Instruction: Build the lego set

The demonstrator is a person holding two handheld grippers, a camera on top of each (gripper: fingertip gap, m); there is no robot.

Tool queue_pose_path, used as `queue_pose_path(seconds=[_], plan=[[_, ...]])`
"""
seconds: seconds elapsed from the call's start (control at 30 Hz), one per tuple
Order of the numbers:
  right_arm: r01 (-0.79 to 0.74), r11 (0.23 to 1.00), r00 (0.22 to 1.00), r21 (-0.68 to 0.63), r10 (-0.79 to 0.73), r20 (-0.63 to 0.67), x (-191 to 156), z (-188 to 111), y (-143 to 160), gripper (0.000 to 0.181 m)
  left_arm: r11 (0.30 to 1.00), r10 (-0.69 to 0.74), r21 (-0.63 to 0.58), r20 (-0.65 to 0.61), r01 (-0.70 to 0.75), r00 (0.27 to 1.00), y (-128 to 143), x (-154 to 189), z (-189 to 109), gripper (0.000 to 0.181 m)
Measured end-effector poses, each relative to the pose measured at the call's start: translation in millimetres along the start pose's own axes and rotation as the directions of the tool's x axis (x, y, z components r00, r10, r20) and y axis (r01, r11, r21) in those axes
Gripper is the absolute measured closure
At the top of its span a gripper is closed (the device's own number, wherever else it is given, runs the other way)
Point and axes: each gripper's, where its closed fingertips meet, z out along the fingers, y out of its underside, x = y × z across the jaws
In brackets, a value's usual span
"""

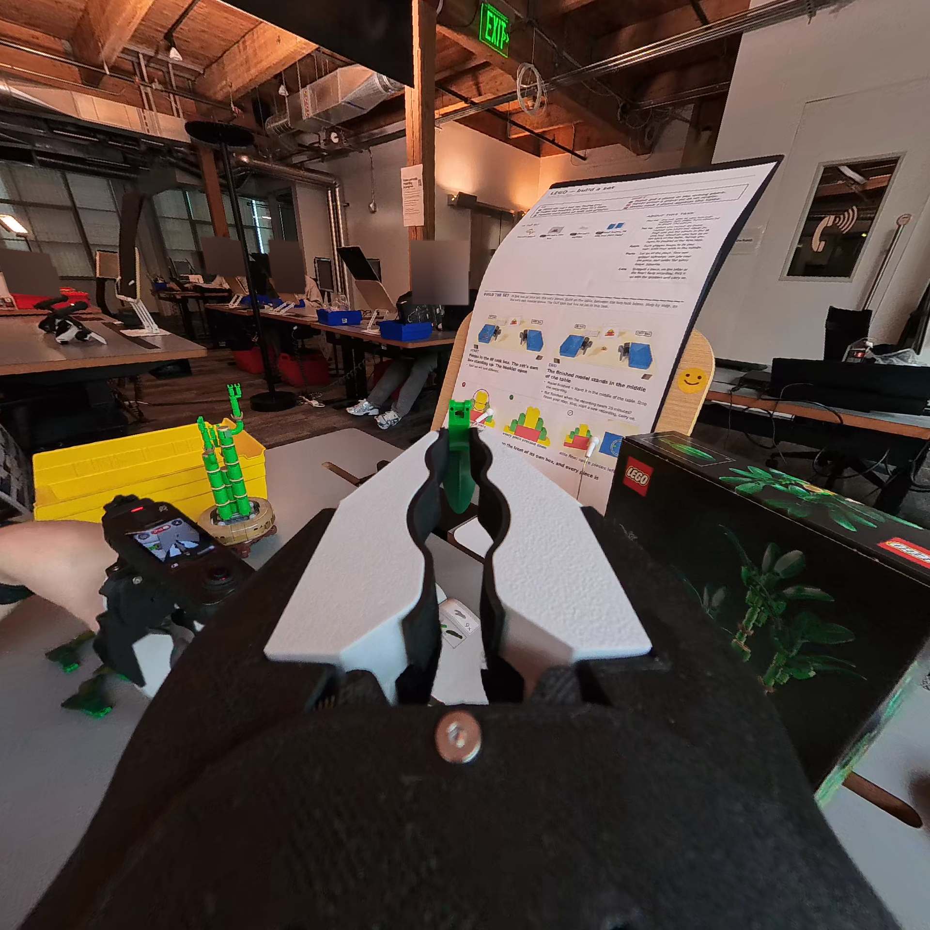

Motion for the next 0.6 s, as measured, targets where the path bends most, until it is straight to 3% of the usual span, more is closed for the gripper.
queue_pose_path(seconds=[0.37, 0.5, 0.6], plan=[[0.000, 1.000, 1.000, -0.009, 0.000, 0.005, -1, 0, 1, 0.175, 0.989, 0.052, -0.142, 0.063, -0.043, 0.997, 14, 2, 15, 0.159], [-0.005, 1.000, 1.000, -0.002, 0.005, 0.002, 2, -3, 0, 0.175, 0.991, 0.055, -0.126, 0.064, -0.047, 0.996, 8, 6, 16, 0.175], [-0.012, 1.000, 1.000, 0.004, 0.012, 0.003, 4, -5, -2, 0.175, 1.000, -0.010, -0.023, -0.114, 0.007, 0.993, -9, 28, 12, 0.175]])
